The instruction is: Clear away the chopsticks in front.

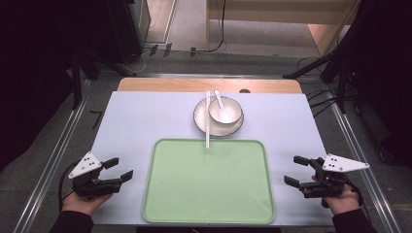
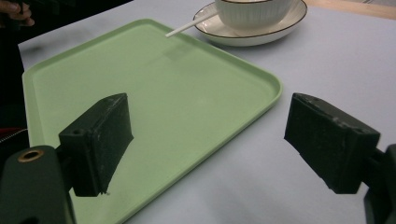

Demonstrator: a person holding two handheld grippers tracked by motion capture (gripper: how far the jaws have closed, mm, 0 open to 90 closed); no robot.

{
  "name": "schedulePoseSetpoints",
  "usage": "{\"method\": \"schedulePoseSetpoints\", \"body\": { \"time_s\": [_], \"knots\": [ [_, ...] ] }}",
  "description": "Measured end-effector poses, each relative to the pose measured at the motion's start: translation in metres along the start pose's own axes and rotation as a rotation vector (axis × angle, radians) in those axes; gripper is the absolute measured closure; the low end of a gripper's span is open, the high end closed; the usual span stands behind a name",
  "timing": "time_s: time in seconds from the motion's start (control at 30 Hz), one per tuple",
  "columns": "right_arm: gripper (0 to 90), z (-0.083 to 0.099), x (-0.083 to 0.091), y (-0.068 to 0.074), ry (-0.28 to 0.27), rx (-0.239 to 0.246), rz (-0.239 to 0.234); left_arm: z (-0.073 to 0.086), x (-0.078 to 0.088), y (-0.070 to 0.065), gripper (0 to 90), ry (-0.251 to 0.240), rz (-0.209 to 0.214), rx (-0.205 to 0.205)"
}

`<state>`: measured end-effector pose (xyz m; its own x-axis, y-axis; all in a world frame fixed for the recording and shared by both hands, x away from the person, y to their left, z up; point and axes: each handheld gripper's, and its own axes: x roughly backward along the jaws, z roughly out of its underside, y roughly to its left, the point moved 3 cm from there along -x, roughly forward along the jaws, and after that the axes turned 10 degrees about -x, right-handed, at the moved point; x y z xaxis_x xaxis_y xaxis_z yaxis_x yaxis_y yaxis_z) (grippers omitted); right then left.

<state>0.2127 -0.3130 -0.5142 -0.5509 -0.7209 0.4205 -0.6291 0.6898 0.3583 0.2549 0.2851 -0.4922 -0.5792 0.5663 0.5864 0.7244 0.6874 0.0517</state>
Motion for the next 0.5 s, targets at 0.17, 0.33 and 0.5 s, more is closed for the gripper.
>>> {"method": "schedulePoseSetpoints", "body": {
  "time_s": [0.17, 0.33, 0.5],
  "knots": [
    [15.7, 0.0004, -0.0004, 0.0004, 0.004, 0.0, -0.003, -0.0013, 0.0002, 0.0, 28.4, 0.014, -0.004, 0.008],
    [15.8, 0.0005, -0.0009, 0.0003, 0.006, 0.001, -0.004, -0.0013, 0.0001, 0.0002, 28.4, 0.017, -0.006, 0.01],
    [15.8, 0.0001, -0.0003, 0.0005, 0.002, 0.002, -0.002, -0.0015, -0.0007, 0.0013, 29.3, 0.055, 0.001, 0.045]
  ]
}}
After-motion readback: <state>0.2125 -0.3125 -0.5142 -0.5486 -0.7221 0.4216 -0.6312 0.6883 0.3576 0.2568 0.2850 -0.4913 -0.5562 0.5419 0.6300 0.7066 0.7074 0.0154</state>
